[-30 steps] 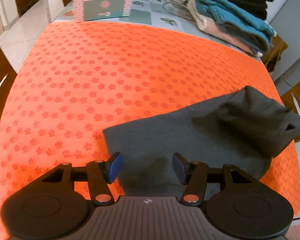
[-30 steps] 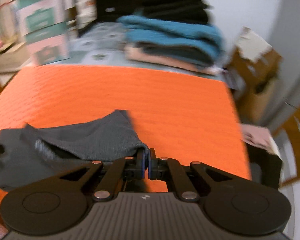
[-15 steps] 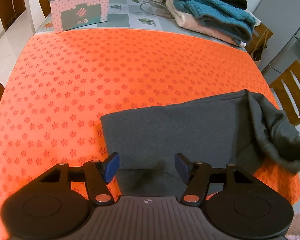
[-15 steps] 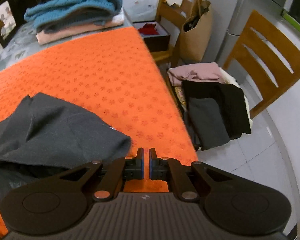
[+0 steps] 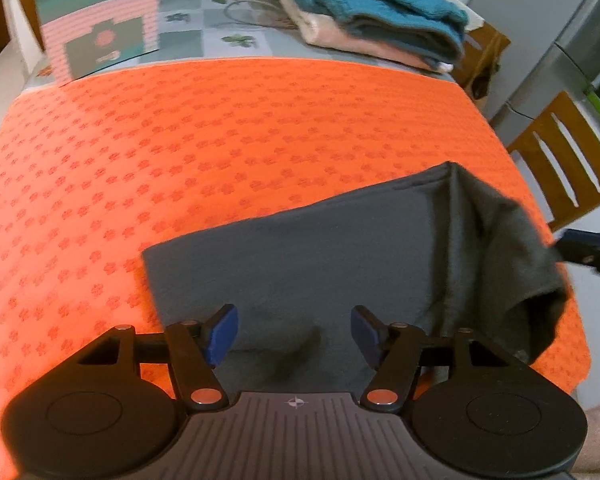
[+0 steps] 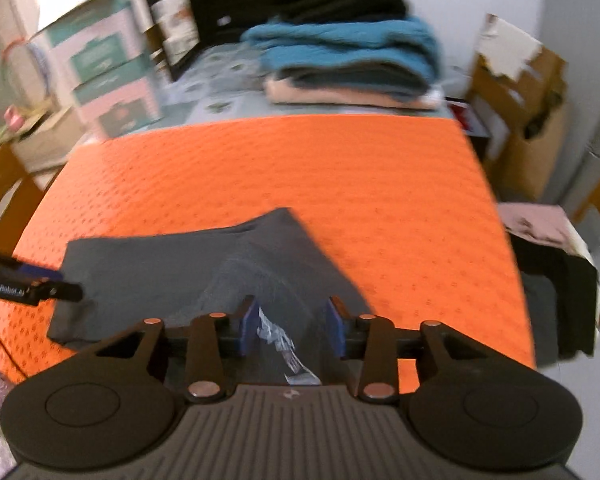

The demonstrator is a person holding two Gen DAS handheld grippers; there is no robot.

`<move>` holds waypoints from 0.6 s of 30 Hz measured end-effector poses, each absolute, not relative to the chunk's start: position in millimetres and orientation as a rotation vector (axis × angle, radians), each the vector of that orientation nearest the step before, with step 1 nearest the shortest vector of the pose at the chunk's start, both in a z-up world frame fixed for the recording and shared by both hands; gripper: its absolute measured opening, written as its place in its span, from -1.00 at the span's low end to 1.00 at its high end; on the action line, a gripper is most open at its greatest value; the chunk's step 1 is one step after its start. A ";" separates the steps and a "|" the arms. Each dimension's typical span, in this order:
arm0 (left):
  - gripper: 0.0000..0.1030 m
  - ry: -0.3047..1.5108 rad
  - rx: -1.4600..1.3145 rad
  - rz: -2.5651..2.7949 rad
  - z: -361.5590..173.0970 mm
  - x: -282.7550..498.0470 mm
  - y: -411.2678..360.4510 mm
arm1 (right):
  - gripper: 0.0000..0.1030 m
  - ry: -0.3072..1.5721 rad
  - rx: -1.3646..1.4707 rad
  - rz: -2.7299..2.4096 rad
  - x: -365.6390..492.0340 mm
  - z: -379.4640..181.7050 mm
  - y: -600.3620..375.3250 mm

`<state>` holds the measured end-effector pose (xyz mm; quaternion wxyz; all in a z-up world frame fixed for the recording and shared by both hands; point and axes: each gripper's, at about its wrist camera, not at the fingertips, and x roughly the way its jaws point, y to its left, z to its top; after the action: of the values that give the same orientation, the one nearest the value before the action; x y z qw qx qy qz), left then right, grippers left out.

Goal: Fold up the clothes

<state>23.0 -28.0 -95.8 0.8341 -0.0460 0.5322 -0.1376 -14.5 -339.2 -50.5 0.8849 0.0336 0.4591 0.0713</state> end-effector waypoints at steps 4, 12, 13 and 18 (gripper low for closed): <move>0.28 1.124 -0.120 -0.362 -91.8 33.8 -42.5 | 0.08 0.955 -0.015 0.172 -0.7 -54.8 -310.2; 0.23 1.115 -0.056 -0.519 -101.3 62.4 -93.0 | 0.17 0.922 0.016 0.194 22.6 -48.2 -306.7; 0.20 1.117 -0.050 -0.535 -104.4 66.1 -99.4 | 0.17 0.925 0.028 0.199 27.5 -49.8 -307.9; 0.10 1.138 -0.067 -0.638 -118.6 80.0 -130.4 | 0.11 0.990 0.088 0.205 55.3 -71.0 -316.9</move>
<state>80.0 -130.4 -118.6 0.7940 -0.0313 0.5296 -0.2969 55.3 -316.9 -71.0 0.8739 0.0421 0.4742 0.0981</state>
